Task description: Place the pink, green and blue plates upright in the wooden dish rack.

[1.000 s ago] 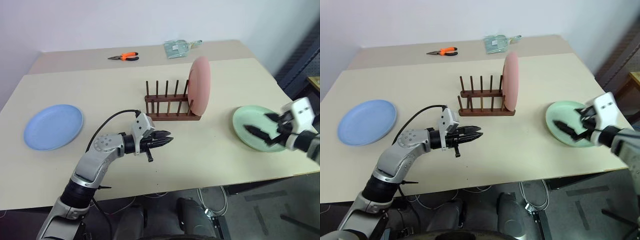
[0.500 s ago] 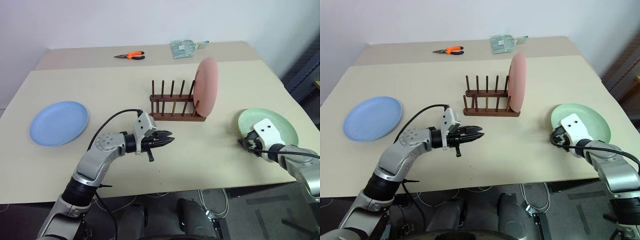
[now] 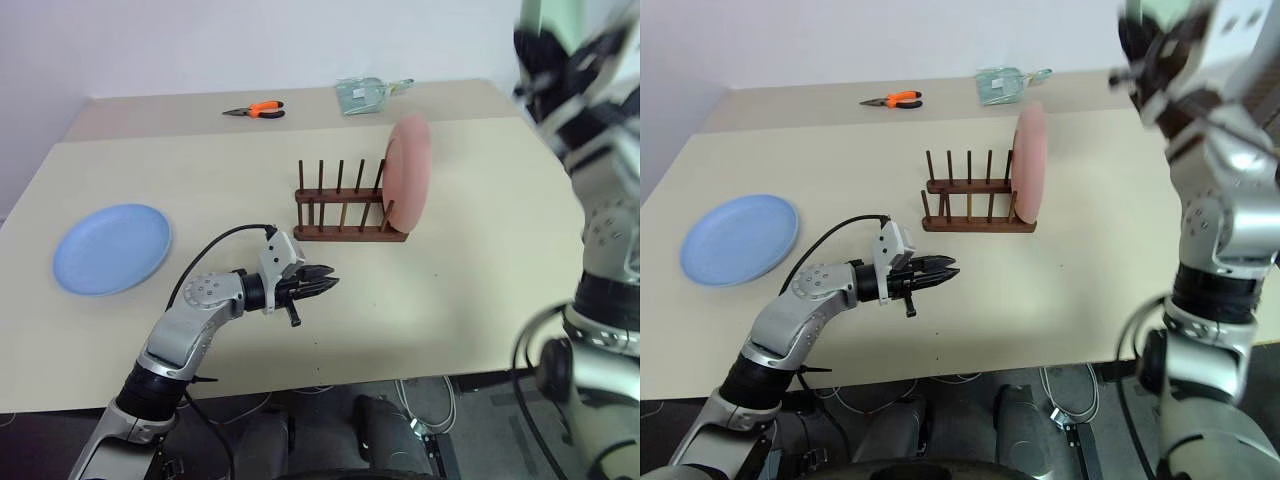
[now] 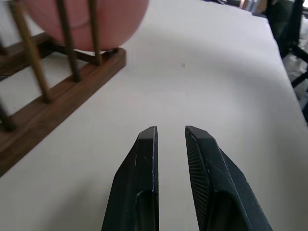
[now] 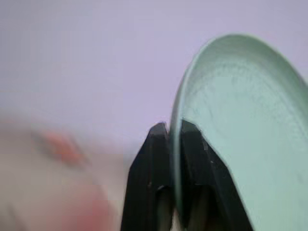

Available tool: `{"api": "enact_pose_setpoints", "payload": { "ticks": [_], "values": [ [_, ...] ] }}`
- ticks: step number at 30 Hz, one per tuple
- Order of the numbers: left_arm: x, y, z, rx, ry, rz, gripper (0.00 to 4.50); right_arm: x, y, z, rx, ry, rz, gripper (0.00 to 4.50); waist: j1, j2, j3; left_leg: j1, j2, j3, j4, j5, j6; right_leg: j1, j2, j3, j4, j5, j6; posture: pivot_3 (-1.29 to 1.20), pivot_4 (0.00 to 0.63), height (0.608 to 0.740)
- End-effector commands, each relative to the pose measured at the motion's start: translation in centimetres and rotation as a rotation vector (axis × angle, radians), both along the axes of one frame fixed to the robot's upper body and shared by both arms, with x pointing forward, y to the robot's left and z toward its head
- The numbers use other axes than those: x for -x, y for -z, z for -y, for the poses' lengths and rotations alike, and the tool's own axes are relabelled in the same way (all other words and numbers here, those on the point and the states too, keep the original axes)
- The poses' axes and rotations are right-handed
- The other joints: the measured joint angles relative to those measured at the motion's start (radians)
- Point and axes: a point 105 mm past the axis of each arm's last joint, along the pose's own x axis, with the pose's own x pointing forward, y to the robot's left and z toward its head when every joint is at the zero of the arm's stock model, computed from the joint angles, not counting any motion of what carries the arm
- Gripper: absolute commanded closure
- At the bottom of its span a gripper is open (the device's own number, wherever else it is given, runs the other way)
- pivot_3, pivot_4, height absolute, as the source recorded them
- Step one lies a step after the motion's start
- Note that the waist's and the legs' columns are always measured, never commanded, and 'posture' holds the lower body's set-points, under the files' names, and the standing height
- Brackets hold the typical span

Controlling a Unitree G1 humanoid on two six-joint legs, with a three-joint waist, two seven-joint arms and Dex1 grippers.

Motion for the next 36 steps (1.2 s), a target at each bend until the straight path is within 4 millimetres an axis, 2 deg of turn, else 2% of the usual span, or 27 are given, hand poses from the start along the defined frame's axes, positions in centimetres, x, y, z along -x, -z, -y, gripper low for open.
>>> {"api": "enact_pose_setpoints", "payload": {
  "ticks": [1, 3, 5, 9, 11, 14, 17, 27, 30, 32, 35, 36],
  "values": [
    [-0.4, -0.4, -0.8, -0.014, -0.022, 0.041, 3.64, 2.7, -1.8, -3.5, -0.156, -0.341, -0.011, 4.44, 0.005, -0.001, -0.001, 0.0, 0.0, -0.001, 0.0, 0.0, 0.0, 0.0, 0.0, -0.001, -0.001, 0.0, 0.0, 0.0, 0.15, 0.74],
    [-0.6, -0.4, -1.3, -0.012, -0.046, 0.041, 3.64, 3.5, -2.1, -6.2, -0.241, -0.519, -0.074, 4.44, 0.0, 0.0, 0.0, -0.001, -0.002, 0.0, 0.001, 0.0, 0.0, 0.001, -0.002, 0.001, -0.001, -0.001, -0.003, 0.0, 0.15, 0.74],
    [-0.9, -0.6, -1.9, -0.007, -0.072, 0.044, 3.64, 3.2, -0.9, -8.7, -0.273, -0.602, -0.183, 4.44, -0.004, 0.0, 0.0, -0.001, -0.002, 0.002, 0.001, 0.0, 0.0, 0.0, -0.003, 0.002, -0.001, -0.002, -0.003, 0.0, 0.15, 0.74],
    [-1.2, -0.7, -2.7, -0.01, -0.098, 0.054, 3.64, 1.2, 2.3, -10.7, -0.388, -0.616, -0.411, 4.44, -0.006, 0.0, 0.0, -0.001, -0.002, 0.002, 0.0, 0.0, 0.0, -0.002, -0.002, 0.002, 0.001, -0.001, -0.003, 0.0, 0.15, 0.74],
    [-1.2, -0.8, -2.9, -0.011, -0.103, 0.056, 3.64, 0.6, 4.3, -11.4, -0.389, -0.603, -0.496, 4.44, -0.005, 0.0, 0.0, -0.001, -0.001, 0.002, 0.0, 0.0, 0.0, -0.002, -0.001, 0.002, 0.001, -0.001, -0.003, 0.0, 0.15, 0.74],
    [-1.0, -1.2, -3.0, 0.005, -0.099, 0.058, 3.64, -0.6, 6.5, -11.5, -0.4, -0.538, -0.584, 4.44, -0.007, 0.0, 0.0, -0.001, -0.002, 0.003, 0.0, 0.0, 0.0, -0.002, -0.002, 0.003, 0.0, -0.001, -0.003, 0.0, 0.15, 0.74],
    [-1.0, -1.8, -3.1, 0.02, -0.105, 0.077, 3.64, -1.9, 7.8, -10.8, -0.438, -0.475, -0.628, 4.44, -0.008, 0.001, 0.0, -0.001, -0.002, 0.003, 0.0, 0.0, 0.0, -0.003, -0.001, 0.003, 0.001, -0.001, -0.003, 0.0, 0.15, 0.74],
    [-0.9, -1.9, -3.7, 0.012, -0.12, 0.086, 3.64, -3.3, 8.8, -10.1, -0.432, -0.404, -0.645, 4.44, -0.012, 0.001, 0.0, -0.001, -0.001, 0.003, 0.0, 0.0, 0.0, -0.003, -0.001, 0.003, 0.001, -0.001, -0.003, 0.0, 0.15, 0.74],
    [-0.9, -1.9, -3.7, 0.013, -0.12, 0.085, 3.64, -3.8, 8.8, -9.9, -0.437, -0.379, -0.644, 3.48, -0.011, 0.001, 0.0, -0.001, -0.001, 0.003, 0.0, 0.0, 0.0, -0.003, -0.001, 0.003, 0.001, -0.001, -0.003, 0.0, 0.15, 0.74],
    [-0.9, -1.9, -3.7, 0.012, -0.12, 0.085, 3.64, -4.0, 8.6, -9.8, -0.427, -0.362, -0.627, 2.56, -0.011, 0.001, 0.0, -0.001, -0.001, 0.003, 0.0, 0.0, 0.0, -0.003, -0.001, 0.003, 0.001, -0.001, -0.003, 0.0, 0.15, 0.74],
    [-0.9, -1.9, -3.8, 0.01, -0.122, 0.085, 3.64, -4.0, 7.3, -9.4, -0.284, -0.28, -0.497, 1.13, -0.011, 0.001, 0.0, -0.001, -0.001, 0.003, 0.0, 0.0, 0.0, -0.003, -0.001, 0.003, 0.0, -0.001, -0.003, 0.0, 0.15, 0.74],
    [-0.9, -1.9, -3.8, 0.009, -0.125, 0.085, 3.64, -3.7, 6.6, -9.3, -0.21, -0.257, -0.426, 1.13, -0.011, 0.001, 0.0, -0.001, -0.001, 0.003, 0.0, 0.0, 0.0, -0.003, -0.001, 0.003, 0.0, -0.001, -0.003, 0.0, 0.15, 0.74]
  ]
}}
